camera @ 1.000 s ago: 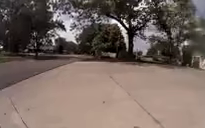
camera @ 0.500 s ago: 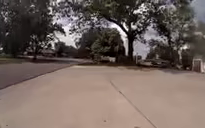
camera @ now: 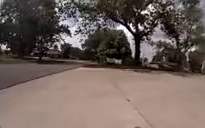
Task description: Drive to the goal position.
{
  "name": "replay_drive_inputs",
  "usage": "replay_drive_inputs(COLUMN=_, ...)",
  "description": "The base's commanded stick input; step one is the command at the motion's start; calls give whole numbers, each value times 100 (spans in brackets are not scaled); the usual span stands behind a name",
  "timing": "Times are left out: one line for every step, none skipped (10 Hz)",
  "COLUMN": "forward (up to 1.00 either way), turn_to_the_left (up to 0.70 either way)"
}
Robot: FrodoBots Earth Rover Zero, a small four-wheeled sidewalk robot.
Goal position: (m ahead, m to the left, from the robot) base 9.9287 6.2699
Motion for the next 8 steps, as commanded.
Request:
replay_drive_inputs(forward=70, turn_to_the_left=35)
replay_drive_inputs(forward=70, turn_to_the_left=35)
replay_drive_inputs(forward=70, turn_to_the_left=35)
replay_drive_inputs(forward=70, turn_to_the_left=35)
replay_drive_inputs(forward=70, turn_to_the_left=35)
replay_drive_inputs(forward=70, turn_to_the_left=35)
replay_drive_inputs(forward=70, turn_to_the_left=35)
replay_drive_inputs(forward=70, turn_to_the_left=35)
